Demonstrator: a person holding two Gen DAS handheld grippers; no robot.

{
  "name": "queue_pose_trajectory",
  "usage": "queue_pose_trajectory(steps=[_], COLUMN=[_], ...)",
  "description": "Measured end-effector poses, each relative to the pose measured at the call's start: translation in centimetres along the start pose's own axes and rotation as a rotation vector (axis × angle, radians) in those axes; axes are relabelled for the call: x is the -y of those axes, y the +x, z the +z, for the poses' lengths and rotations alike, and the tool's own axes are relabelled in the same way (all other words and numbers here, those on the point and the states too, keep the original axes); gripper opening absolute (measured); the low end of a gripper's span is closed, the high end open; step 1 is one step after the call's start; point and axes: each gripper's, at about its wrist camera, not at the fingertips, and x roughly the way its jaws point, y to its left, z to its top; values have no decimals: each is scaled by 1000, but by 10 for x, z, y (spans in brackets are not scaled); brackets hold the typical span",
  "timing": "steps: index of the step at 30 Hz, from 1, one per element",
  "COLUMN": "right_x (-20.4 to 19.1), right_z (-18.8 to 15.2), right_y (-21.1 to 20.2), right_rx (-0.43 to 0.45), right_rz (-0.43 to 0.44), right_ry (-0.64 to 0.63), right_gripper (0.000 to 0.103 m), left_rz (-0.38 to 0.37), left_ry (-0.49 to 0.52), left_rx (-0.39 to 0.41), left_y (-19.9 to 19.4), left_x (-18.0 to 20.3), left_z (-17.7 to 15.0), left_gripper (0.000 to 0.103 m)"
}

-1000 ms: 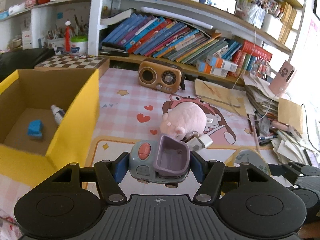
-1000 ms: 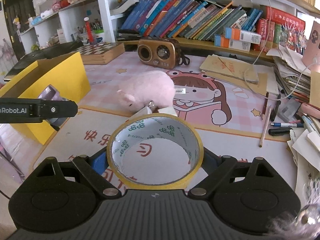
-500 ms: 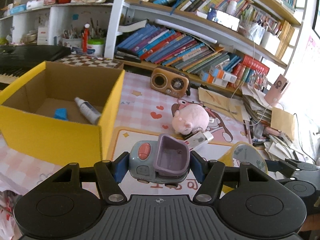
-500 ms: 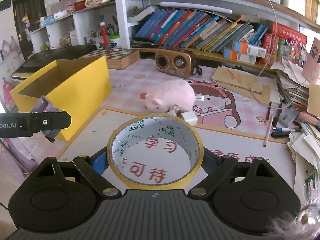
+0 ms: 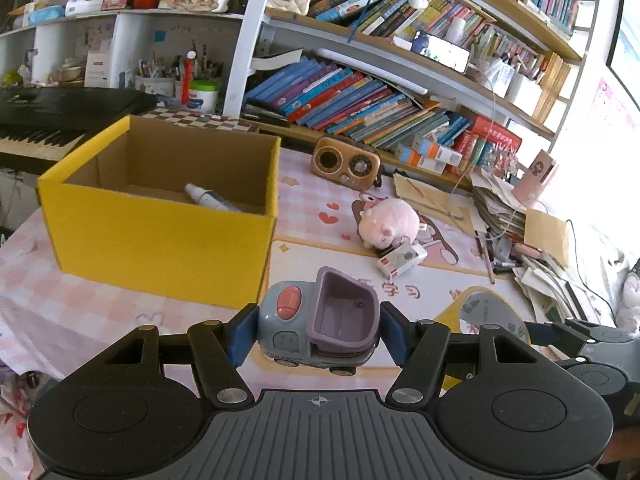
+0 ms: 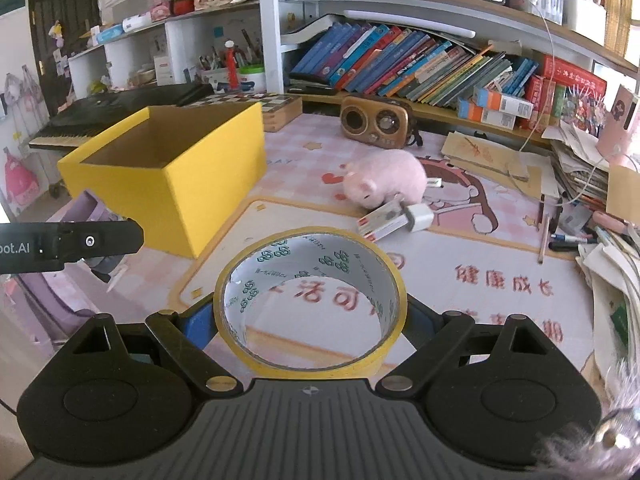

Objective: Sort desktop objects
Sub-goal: 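Lift the tape roll and toy car and carry both toward the yellow box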

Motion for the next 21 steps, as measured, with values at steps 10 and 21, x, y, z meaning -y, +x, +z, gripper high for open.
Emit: queue_pose_trajectory(steps=[10, 21], right_x=[-49, -95], right_z=[-25, -40], right_y=[-18, -23], right_rx=[-21, -48], right_rz=[29, 103], right_ry=[7, -26], right_gripper=[90, 90], left_rz=[23, 81], left_ry=[-9, -47], left_rx=[-6, -10], left_y=[-40, -74], left_x=[-29, -59], left_z=[-23, -42], left_gripper=[64, 64])
